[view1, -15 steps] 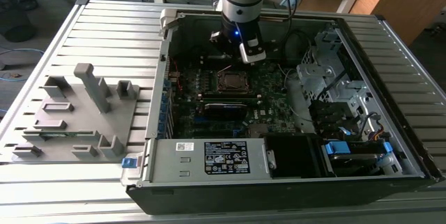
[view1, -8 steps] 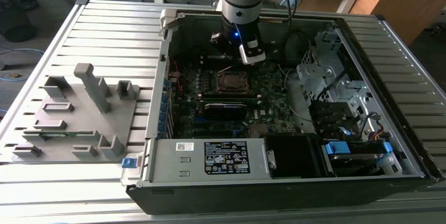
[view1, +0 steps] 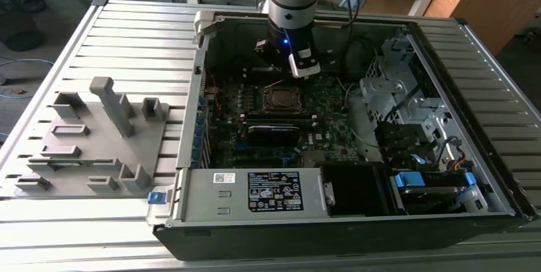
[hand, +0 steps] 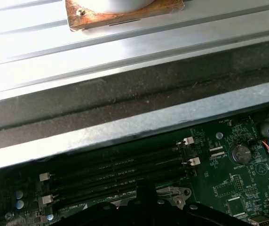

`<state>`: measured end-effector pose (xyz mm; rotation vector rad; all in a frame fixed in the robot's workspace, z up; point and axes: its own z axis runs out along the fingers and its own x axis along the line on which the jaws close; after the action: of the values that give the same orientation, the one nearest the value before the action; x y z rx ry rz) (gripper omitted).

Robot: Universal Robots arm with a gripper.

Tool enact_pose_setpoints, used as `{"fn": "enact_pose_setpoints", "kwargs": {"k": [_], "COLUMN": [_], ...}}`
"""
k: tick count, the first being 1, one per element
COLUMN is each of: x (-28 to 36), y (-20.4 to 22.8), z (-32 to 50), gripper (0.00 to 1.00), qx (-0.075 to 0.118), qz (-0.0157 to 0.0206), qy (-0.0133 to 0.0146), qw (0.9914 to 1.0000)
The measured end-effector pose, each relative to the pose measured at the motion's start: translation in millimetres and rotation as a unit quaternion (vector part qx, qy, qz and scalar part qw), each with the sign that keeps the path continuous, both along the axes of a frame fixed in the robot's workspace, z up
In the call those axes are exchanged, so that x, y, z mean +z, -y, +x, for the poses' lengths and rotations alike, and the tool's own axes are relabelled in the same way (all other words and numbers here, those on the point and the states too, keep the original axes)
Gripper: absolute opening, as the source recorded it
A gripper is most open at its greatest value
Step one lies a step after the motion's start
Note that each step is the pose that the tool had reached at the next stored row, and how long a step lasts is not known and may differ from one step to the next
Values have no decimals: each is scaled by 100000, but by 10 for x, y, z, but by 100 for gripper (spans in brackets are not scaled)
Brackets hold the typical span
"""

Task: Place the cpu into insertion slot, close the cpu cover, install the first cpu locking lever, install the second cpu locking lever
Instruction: 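Install the first cpu locking lever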

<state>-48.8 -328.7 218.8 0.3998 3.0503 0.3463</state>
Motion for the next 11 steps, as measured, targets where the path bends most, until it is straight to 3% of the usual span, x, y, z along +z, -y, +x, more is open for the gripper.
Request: {"fn": "enact_pose_setpoints", "kwargs": {"k": [5,11], "x": [-27,-31], "y": [0,-3], "z": [-4,-4], "gripper": [11,11], "qx": [-264,-321], "qz": [3,5], "qy": [322,337], "qw": [99999,99999]}}
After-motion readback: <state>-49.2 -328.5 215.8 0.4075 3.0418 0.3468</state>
